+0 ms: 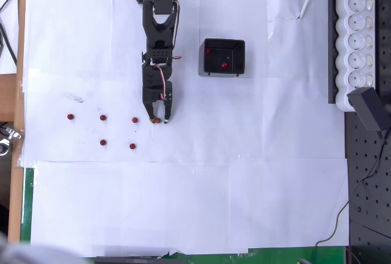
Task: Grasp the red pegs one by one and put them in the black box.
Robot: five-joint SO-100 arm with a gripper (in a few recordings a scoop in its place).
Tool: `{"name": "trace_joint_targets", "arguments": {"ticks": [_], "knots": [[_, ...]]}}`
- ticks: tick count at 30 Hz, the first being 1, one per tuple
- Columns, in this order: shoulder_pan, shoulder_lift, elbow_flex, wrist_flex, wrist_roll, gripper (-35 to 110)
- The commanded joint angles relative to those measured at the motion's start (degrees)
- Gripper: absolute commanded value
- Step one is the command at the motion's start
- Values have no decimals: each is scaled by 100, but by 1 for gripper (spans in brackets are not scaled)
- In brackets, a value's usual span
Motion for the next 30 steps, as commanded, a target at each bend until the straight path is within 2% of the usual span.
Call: {"name": "trace_joint_targets", "arguments": {"ticks": [1,7,9,11,15,23,26,30], "knots": [[-9,-18,211,-123,-26,0],[-9,-378,229,668,-255,0],[-18,-826,413,1802,-510,0],[-53,-1494,756,3498,-853,0],[-325,-2646,1406,5897,-1635,0],[-1661,-3507,4184,10661,-3076,0],[-2391,-3586,5045,11839,-3516,0],[-3322,-3560,5792,12683,-4052,0]]}}
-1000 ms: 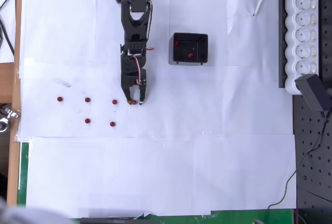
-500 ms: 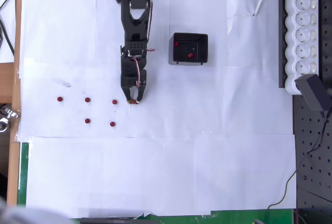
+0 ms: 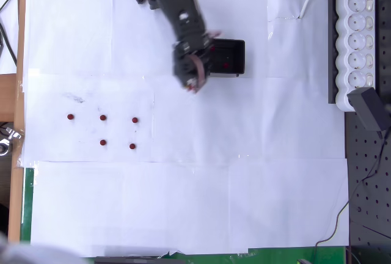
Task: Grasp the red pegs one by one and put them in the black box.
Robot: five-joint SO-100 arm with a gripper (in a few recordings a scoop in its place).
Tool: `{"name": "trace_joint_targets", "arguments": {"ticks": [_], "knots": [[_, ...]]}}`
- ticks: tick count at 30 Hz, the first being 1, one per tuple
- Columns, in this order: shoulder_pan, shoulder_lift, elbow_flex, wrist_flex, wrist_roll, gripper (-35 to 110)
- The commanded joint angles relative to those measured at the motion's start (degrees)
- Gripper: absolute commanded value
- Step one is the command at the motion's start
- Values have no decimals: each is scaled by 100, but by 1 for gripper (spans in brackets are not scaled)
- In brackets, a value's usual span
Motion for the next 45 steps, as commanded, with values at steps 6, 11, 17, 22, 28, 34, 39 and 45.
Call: {"name": "trace_joint_targets", "arguments": {"ticks": [6,11,17,22,28,34,39,45], "knots": [[-1450,-220,466,378,-853,0],[-1556,325,-466,-738,-861,0],[-1564,1072,-861,-1468,-721,0],[-1564,1222,-870,-1397,-686,12],[-1503,1134,-782,-1292,-659,20],[-1037,-88,-325,-694,-606,22],[88,-1257,44,-527,132,21],[1714,-1336,-1934,-2391,1090,21]]}}
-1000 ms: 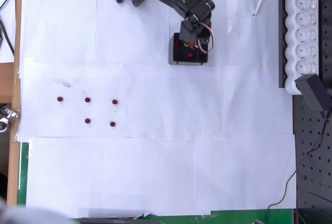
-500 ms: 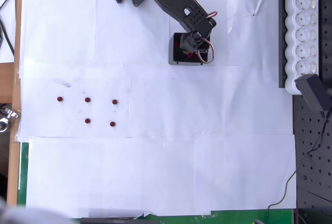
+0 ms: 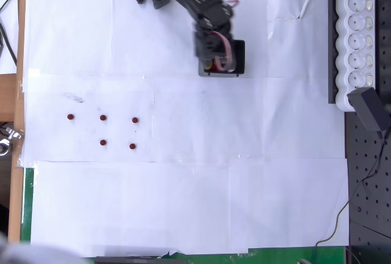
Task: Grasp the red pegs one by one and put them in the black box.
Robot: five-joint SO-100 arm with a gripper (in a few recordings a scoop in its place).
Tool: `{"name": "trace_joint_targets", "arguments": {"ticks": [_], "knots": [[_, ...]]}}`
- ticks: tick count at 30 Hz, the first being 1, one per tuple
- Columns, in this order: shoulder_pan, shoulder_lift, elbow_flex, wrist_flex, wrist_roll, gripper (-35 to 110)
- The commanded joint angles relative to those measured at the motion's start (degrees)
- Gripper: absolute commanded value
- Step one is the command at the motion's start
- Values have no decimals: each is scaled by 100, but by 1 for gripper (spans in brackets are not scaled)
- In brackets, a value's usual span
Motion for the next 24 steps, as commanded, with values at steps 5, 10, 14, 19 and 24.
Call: {"name": "trace_joint_targets", "arguments": {"ticks": [5,10,14,19,24], "knots": [[1547,202,-2786,-3841,1213,21],[1934,888,-3700,-5818,1854,21],[2118,1380,-3735,-6513,1986,21],[2312,2197,-3735,-7462,2162,21],[2487,2681,-3727,-8051,2206,21]]}}
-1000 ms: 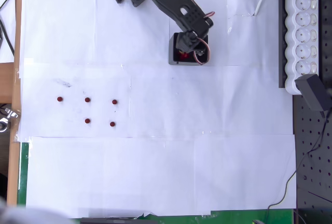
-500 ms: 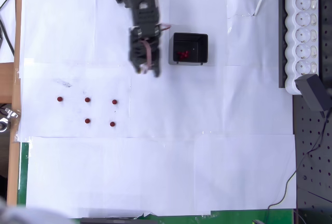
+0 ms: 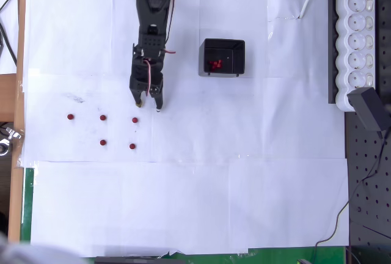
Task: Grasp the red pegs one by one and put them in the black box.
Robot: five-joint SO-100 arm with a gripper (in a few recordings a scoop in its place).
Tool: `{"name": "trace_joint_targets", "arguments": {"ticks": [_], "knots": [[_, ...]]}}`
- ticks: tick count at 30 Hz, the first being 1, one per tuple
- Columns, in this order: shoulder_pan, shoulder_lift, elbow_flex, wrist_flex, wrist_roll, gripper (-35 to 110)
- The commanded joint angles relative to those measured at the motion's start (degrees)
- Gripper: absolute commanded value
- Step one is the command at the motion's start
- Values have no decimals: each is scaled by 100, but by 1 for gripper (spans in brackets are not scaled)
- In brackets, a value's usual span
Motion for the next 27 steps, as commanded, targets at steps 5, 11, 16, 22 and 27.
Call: {"name": "trace_joint_targets", "arguments": {"ticks": [5,11,16,22,27], "knots": [[237,457,114,-765,18,21],[264,659,167,-1046,79,21],[272,800,176,-1459,141,21],[360,1011,176,-1925,193,21],[439,1169,290,-2021,193,21]]}}
